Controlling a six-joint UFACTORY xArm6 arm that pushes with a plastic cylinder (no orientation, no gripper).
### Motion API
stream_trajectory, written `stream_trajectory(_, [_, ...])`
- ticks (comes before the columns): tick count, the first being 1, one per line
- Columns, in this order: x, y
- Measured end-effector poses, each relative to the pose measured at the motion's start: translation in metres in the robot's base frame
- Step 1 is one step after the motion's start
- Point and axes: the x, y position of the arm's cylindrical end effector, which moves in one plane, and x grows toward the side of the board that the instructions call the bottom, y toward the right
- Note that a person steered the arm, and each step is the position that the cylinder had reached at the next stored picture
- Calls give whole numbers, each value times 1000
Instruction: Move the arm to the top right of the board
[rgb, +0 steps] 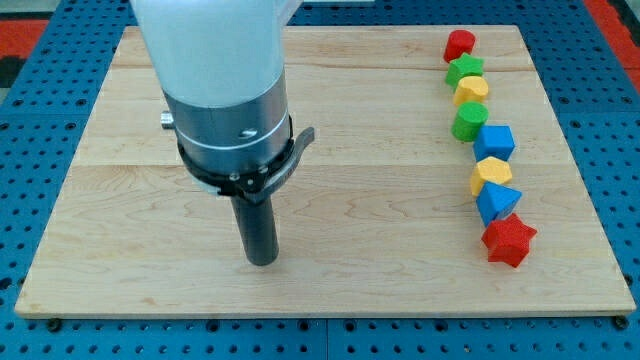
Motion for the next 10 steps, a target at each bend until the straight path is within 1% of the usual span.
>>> stream_trajectory(1, [48, -7])
stream_trajectory(3, [49, 34])
stream_trajectory(4, [48, 99])
stream_trajectory(5, [48, 223])
stream_trajectory(6, [48, 320])
stream_trajectory(7, [43, 344])
stream_trajectory(8, [13, 388])
stream_trajectory(9, [-17, 407])
stream_trajectory(10, [-30, 407])
